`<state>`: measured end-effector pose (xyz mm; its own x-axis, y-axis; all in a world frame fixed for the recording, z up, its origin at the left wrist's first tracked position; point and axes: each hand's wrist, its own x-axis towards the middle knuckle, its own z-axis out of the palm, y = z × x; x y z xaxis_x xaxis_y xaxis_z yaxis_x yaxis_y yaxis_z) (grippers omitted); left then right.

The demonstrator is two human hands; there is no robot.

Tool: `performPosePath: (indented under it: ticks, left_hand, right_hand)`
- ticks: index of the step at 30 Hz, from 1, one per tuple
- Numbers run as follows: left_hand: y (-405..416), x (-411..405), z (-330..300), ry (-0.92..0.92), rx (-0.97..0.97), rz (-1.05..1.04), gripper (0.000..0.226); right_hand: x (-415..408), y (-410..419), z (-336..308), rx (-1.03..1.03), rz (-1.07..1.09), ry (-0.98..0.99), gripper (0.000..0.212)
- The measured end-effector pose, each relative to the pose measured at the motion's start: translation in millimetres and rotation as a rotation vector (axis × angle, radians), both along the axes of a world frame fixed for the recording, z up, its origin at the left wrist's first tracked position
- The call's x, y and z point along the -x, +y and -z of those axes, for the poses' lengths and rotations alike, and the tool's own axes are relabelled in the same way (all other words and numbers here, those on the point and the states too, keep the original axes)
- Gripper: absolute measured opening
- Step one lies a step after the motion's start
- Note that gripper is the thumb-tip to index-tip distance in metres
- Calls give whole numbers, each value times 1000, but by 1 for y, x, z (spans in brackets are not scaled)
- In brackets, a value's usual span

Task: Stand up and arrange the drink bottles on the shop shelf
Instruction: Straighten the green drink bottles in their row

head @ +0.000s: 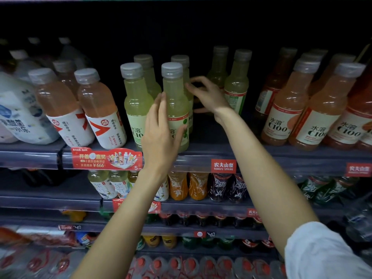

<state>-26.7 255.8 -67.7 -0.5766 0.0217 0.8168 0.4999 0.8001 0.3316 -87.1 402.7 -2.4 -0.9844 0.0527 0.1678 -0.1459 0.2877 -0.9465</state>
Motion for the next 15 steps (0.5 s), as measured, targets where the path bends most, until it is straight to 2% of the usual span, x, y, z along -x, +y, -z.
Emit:
performPosePath:
  ticks: [15]
  left_hand:
    - [0,-1,-2,-11,-5,-5,73]
  right_hand:
    - [3,-8,5,-60,4,59,33]
